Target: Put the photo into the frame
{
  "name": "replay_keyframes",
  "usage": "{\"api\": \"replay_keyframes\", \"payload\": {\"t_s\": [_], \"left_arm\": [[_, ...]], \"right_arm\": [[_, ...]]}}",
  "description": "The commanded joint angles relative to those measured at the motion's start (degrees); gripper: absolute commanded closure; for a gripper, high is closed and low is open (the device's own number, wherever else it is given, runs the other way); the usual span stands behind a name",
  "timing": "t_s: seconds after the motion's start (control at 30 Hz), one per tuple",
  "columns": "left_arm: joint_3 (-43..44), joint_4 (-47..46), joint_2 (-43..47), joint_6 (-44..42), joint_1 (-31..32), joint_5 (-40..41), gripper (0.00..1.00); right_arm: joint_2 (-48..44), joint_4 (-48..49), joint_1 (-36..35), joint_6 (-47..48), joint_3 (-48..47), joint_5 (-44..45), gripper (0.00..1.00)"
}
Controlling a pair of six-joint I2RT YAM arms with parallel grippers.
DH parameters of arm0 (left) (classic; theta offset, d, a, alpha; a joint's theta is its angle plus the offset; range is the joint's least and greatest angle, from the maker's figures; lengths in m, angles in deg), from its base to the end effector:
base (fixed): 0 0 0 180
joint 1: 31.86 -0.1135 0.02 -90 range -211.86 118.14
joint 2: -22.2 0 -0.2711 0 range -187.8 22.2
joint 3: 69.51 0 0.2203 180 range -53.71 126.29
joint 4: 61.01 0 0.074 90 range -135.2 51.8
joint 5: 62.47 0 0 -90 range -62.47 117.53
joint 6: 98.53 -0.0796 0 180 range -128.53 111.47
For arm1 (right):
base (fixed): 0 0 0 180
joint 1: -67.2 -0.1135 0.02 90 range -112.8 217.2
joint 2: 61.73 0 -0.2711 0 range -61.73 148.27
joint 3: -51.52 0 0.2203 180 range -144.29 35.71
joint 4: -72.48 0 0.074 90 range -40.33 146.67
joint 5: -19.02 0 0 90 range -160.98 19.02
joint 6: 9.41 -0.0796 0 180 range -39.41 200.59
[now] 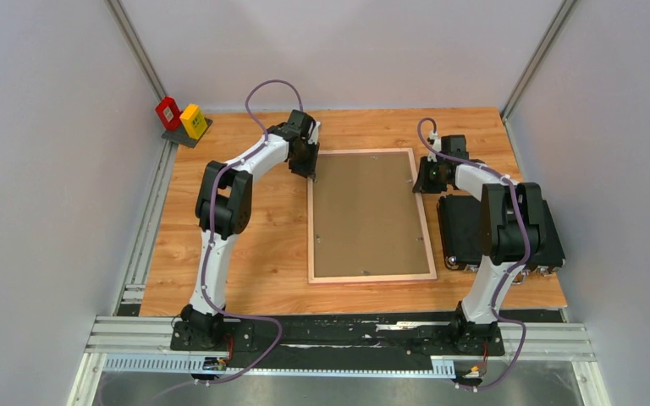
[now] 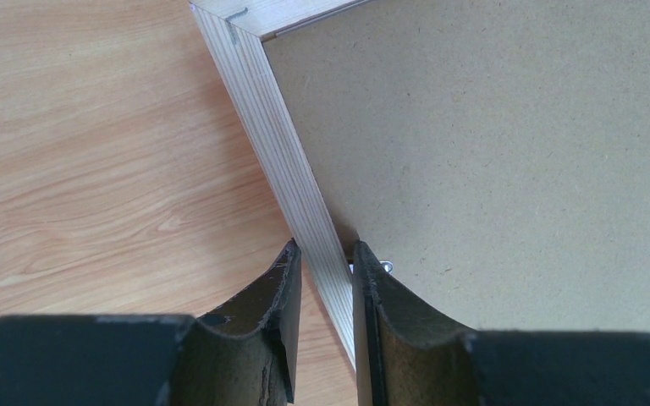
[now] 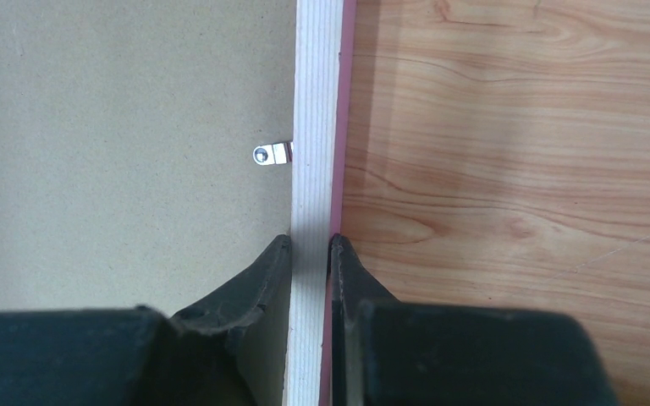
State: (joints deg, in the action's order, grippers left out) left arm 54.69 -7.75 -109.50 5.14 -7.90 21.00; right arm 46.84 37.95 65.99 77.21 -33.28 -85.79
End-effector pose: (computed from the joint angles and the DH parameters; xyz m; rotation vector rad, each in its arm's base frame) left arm 0.4473 -0.2087 0.1536 0.2791 2.6564 -0.3689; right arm 0.3868 0.0285 0.1533 -0.0463 2.5778 0.3639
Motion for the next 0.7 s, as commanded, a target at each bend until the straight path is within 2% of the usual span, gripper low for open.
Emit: {"api": "replay_keyframes", "payload": {"t_s": [0.0, 0.67], "left_arm": [[-1.14, 5.56, 2.17, -2.97, 1.08, -3.11, 0.83], [-0.93, 7.84, 2.60, -5.74, 1.43, -1.60, 0.53]], "right_arm": [[1.47, -0.35, 0.60, -0.40, -1.27, 0.59, 1.00], [1.84, -0.61, 2.52, -0.57, -1.37, 0.20, 1.00]]}}
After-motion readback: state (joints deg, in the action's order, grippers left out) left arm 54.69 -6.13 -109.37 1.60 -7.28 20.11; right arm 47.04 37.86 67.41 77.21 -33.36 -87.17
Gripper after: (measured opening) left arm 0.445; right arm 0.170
